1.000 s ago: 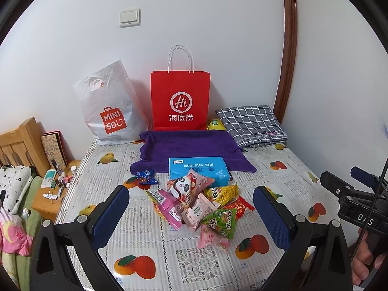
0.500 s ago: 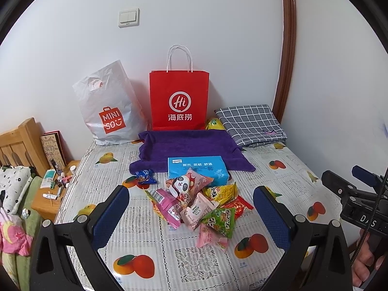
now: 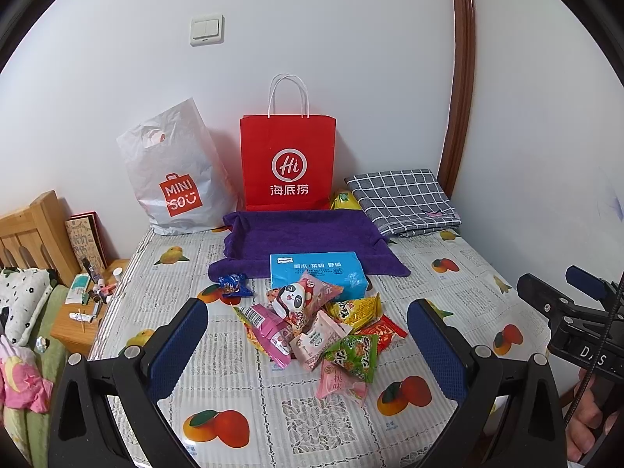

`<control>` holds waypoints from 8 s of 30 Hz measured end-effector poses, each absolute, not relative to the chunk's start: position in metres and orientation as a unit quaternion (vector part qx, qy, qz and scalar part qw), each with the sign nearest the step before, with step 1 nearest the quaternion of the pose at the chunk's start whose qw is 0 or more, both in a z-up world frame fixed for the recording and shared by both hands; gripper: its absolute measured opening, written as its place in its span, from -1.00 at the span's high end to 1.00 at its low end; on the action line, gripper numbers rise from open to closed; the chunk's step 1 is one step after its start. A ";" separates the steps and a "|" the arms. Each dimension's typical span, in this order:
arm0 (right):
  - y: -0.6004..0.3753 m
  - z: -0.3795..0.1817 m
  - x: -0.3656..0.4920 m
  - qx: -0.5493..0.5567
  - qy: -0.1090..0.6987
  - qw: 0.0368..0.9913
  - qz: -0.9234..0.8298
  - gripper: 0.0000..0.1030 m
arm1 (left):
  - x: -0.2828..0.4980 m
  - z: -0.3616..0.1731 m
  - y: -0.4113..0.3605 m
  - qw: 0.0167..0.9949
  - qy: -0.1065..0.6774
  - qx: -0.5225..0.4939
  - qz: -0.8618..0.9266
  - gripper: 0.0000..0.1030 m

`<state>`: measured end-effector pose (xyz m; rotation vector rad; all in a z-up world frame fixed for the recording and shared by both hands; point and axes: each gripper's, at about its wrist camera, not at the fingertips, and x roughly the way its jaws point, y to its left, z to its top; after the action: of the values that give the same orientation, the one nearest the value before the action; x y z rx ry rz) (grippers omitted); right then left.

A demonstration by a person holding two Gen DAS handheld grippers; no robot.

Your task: Organize snacks

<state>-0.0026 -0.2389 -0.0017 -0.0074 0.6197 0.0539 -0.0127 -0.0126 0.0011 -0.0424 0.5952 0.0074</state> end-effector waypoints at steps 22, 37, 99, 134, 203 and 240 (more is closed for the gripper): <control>-0.240 0.000 -0.004 0.001 0.300 0.953 0.031 -0.97 | -0.013 0.005 -0.012 0.956 0.292 -0.018 0.003 -0.99; -0.234 0.001 -0.005 0.000 0.295 0.955 0.038 -0.97 | -0.009 0.007 -0.015 0.956 0.294 -0.017 -0.002 -0.99; -0.168 -0.208 0.140 -0.028 0.473 0.870 0.133 -0.12 | 0.105 -0.137 0.071 0.896 0.433 -0.098 0.006 -0.83; -0.211 -0.164 0.113 0.016 0.431 0.894 0.120 0.12 | 0.096 -0.145 0.077 0.883 0.454 -0.123 0.005 0.04; -0.136 -0.057 0.294 0.001 0.345 0.928 0.140 0.12 | 0.277 -0.049 0.089 0.909 0.410 -0.050 -0.049 0.04; -0.128 -0.143 0.365 -0.018 0.403 0.905 0.133 0.12 | 0.344 -0.117 0.105 0.885 0.458 -0.071 -0.047 0.04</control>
<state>0.3653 -0.1278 -0.1433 -0.0366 0.8318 0.2745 0.3444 0.1053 -0.1170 -0.1478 0.9523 -0.0980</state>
